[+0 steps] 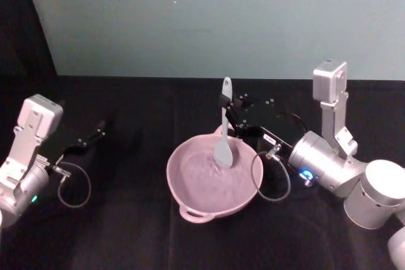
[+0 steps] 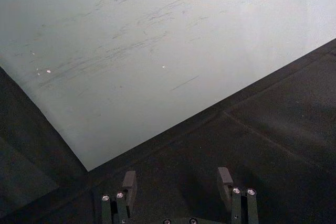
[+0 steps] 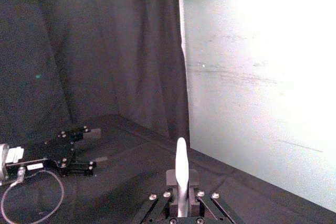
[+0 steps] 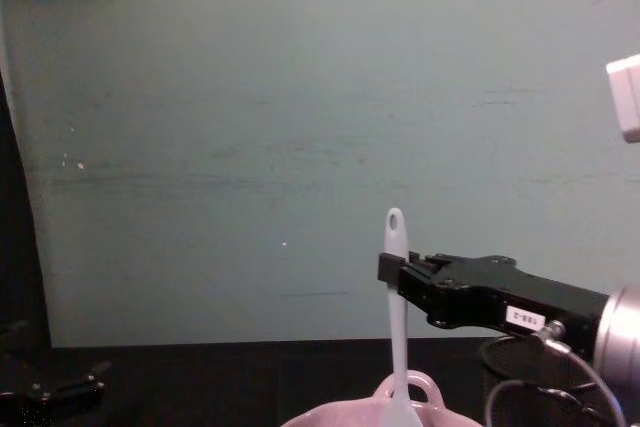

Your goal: Use the one hand to pick up the spoon and stir the clear water in the bowl.

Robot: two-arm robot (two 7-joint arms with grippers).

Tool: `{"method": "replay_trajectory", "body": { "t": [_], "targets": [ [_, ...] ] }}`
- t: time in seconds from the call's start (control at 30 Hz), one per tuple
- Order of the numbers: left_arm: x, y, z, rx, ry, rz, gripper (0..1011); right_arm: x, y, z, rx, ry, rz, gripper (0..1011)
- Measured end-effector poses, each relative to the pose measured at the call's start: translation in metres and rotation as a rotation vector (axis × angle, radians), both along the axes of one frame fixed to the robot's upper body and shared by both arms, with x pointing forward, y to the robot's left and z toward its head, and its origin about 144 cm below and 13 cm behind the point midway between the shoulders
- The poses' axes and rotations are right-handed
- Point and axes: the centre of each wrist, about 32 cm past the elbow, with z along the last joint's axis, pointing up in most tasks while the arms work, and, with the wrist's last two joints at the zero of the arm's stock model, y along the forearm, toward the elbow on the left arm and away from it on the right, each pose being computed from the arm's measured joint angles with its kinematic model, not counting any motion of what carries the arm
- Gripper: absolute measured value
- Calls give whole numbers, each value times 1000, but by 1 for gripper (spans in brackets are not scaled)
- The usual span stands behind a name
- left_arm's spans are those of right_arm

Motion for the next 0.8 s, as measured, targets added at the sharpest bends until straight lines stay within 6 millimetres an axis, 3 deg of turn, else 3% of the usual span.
{"method": "replay_trajectory", "body": {
  "t": [0.27,0.53,0.8],
  "targets": [
    [0,0,0,0,0,0,1005,-18,-1,0,2,2,12,112],
    [0,0,0,0,0,0,1005,-35,19,0,14,13,88,112],
    [0,0,0,0,0,0,1005,-35,36,3,34,2,137,112]
  ]
}}
